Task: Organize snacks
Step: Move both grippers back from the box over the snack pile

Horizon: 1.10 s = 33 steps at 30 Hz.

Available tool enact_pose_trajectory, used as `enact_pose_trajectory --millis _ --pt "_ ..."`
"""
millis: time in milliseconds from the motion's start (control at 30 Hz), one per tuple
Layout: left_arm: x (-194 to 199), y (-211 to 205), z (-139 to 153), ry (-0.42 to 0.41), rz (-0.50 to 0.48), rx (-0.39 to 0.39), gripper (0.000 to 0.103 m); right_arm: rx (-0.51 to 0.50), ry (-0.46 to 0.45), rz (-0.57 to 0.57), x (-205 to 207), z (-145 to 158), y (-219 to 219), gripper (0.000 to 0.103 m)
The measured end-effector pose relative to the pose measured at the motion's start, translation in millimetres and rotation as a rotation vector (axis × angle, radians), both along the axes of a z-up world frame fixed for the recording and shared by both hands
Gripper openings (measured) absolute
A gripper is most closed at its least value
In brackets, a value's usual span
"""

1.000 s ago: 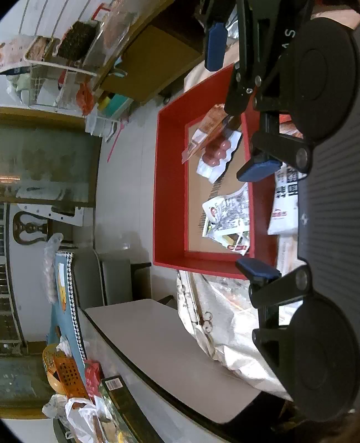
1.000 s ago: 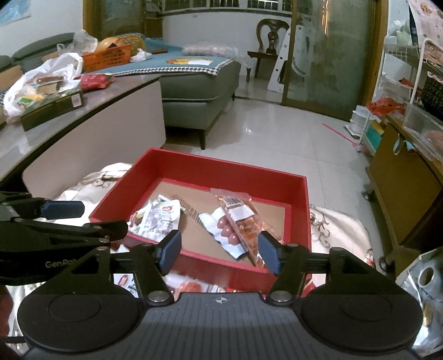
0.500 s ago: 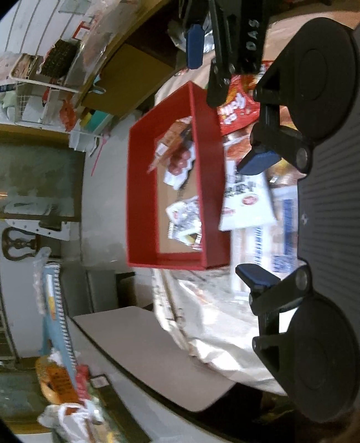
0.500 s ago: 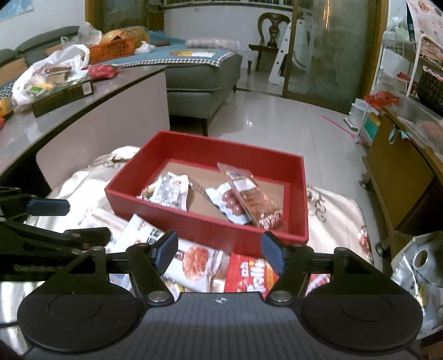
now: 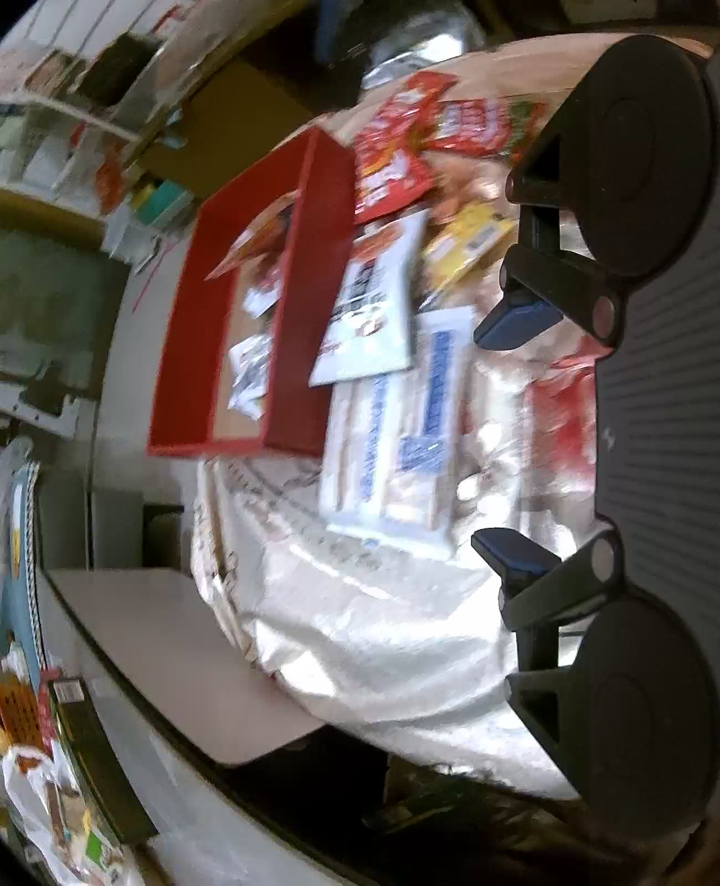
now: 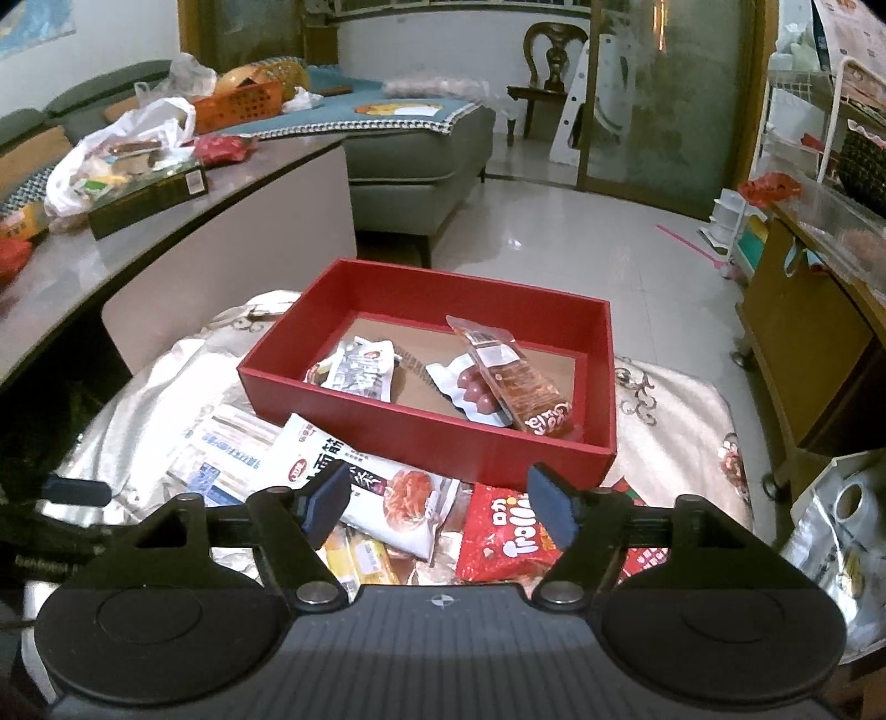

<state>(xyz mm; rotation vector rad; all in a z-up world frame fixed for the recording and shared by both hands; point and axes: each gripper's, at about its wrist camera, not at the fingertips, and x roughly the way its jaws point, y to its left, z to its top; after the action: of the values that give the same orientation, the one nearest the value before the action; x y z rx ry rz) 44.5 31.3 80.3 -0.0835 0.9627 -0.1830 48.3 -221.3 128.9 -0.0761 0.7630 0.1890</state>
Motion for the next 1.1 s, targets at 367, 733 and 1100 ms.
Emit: enact_pose_trajectory --millis 367,733,1100 --pt "97 -4 -20 -0.001 -0.080 -0.046 0.067 0.005 0.051 -0.009 6 -12 -11 0.079" --pt "114 -7 -41 0.016 -0.272 -0.075 0.071 0.006 0.103 0.013 15 -22 -10 0.079" --pt "15 -15 -17 0.128 -0.517 -0.055 0.078 0.080 0.053 0.027 1 1 -17 0.080"
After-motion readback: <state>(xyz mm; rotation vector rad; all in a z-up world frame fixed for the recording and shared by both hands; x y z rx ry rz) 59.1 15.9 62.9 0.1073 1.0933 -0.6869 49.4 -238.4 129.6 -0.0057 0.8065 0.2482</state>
